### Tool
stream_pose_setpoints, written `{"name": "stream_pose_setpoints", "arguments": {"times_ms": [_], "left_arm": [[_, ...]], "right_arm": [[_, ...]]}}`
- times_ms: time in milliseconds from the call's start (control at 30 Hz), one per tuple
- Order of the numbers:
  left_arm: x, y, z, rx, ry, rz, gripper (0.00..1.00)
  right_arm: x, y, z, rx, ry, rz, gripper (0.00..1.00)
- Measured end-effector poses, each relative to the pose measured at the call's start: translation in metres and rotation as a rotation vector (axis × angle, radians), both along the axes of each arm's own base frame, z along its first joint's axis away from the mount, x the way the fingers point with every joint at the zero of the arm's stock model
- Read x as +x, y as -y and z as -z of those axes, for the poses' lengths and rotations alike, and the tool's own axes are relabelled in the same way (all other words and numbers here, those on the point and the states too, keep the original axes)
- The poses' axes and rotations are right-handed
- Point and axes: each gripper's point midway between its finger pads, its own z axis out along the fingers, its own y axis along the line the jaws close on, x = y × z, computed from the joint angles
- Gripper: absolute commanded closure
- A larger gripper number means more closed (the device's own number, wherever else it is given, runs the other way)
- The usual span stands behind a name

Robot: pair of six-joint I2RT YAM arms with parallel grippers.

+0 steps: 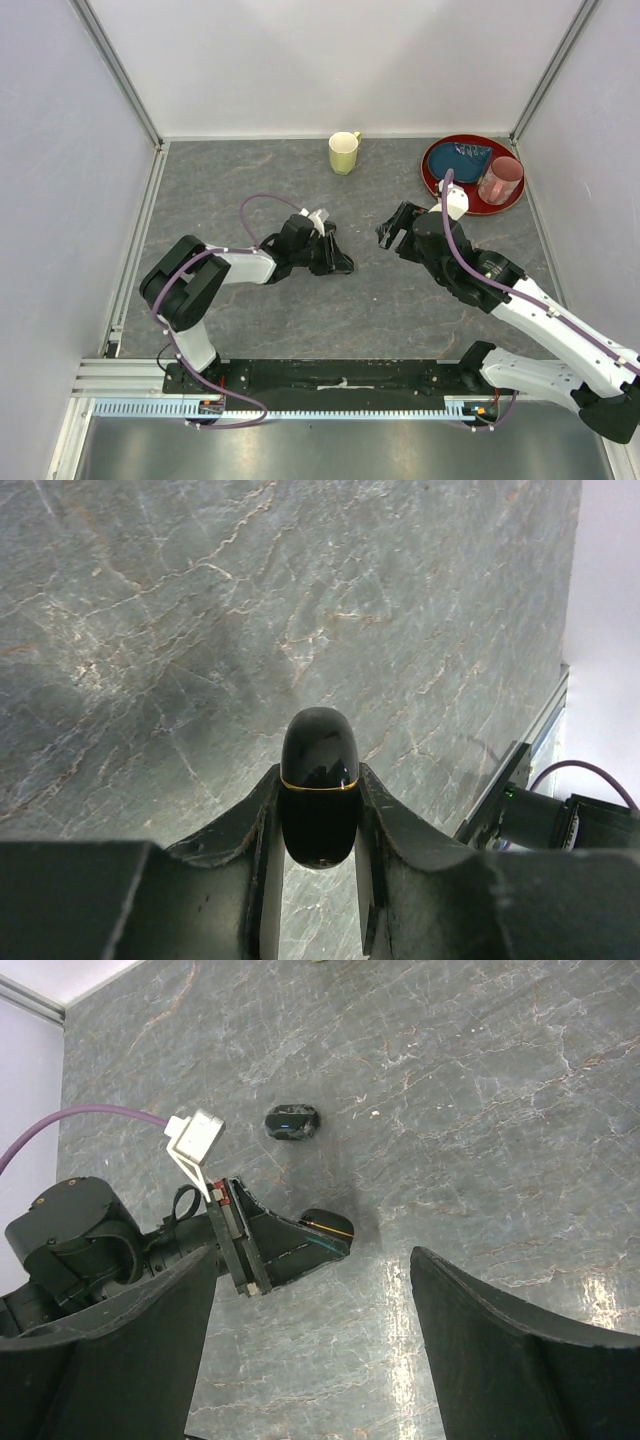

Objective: Insert the wireless bluetooth earbuds into the charging case
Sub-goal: Place the charging case at the center of the board, then reset both arms

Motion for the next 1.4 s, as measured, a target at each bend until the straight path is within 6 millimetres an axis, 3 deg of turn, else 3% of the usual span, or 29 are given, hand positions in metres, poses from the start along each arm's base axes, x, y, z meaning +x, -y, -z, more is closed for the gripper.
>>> {"name": "stream_pose_setpoints", "arguments": {"times_ms": [100, 500, 567, 700, 733, 933, 1067, 1233, 1333, 1400], "left_arm": [[0.001, 0.000, 0.007, 0.018, -0.022, -0.002, 0.71], [-0.002, -0.012, 0.026, 0.120, -0.094, -0.044, 0.57], [-0.001, -0.013, 0.025, 0.126, -0.094, -0.047, 0.45], [0.001, -0.015, 0.020, 0.133, -0.076, -0.057, 0.40], [0.001, -0.016, 0.019, 0.140, -0.074, -0.061, 0.32], [0.005, -0.035, 0.015, 0.223, -0.034, -0.111, 0.23], [0.004, -0.057, 0.005, 0.292, 0.016, -0.159, 0.14], [0.012, -0.080, -0.030, 0.344, 0.164, -0.197, 0.11], [0.014, -0.093, -0.046, 0.387, 0.225, -0.212, 0.12], [0.015, -0.101, -0.055, 0.423, 0.236, -0.225, 0.13]], "right_arm": [[0.001, 0.000, 0.001, -0.001, -0.001, 0.002, 0.16], [0.006, 0.002, 0.008, -0.011, -0.023, 0.010, 0.15], [0.006, 0.001, 0.008, -0.010, -0.025, 0.009, 0.15], [0.007, 0.003, 0.008, -0.010, -0.025, 0.014, 0.15], [0.007, 0.004, 0.008, -0.010, -0.025, 0.015, 0.15], [0.008, 0.005, 0.008, -0.009, -0.026, 0.021, 0.15], [0.012, 0.011, 0.008, -0.014, -0.025, 0.035, 0.12], [0.022, 0.026, 0.011, -0.043, -0.029, 0.064, 0.02], [0.035, 0.045, 0.020, -0.065, -0.050, 0.110, 0.02], [0.046, 0.070, 0.036, -0.086, -0.092, 0.169, 0.02]]}}
